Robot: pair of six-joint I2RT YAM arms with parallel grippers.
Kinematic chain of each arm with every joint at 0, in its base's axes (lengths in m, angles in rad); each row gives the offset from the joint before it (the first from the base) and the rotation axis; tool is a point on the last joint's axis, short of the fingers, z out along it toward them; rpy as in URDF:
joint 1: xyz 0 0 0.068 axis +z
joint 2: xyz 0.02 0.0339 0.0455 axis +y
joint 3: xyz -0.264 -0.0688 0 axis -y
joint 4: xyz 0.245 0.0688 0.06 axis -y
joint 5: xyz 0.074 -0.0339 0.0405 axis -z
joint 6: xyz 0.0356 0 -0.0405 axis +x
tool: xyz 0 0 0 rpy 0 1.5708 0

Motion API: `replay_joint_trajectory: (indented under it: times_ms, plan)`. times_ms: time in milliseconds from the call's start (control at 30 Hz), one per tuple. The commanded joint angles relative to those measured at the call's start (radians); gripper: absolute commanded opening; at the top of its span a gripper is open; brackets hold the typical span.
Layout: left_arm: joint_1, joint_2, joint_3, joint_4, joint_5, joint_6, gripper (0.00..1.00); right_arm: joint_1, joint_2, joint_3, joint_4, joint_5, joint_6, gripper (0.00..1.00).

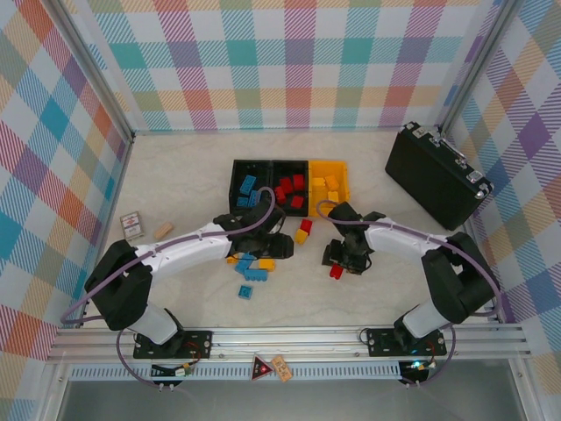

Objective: Sort the legos into containers by color
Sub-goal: Pick up the lego from the bottom-center of the table.

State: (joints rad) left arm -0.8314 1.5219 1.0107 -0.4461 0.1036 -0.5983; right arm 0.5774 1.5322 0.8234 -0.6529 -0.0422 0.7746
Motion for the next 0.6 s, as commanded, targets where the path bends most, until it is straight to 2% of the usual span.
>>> replay_joint_trajectory:
  times_ms: [0, 200, 367, 567]
  plan:
    - [-0.013, -0.022, -0.021, 0.015, -0.030, -0.019, 0.48, 0.009, 0.016, 0.023, -0.023, 0.028, 0.031, 0.54]
    - [-0.017, -0.009, -0.024, 0.021, -0.034, -0.022, 0.47, 0.012, -0.007, 0.034, -0.032, 0.042, 0.018, 0.26]
    - [-0.019, -0.036, -0.046, 0.035, -0.068, -0.051, 0.47, 0.012, -0.050, 0.071, -0.058, 0.060, -0.012, 0.24]
    - [-0.018, -0.113, -0.098, 0.027, -0.172, -0.105, 0.47, 0.012, -0.053, 0.180, -0.071, 0.076, -0.068, 0.24]
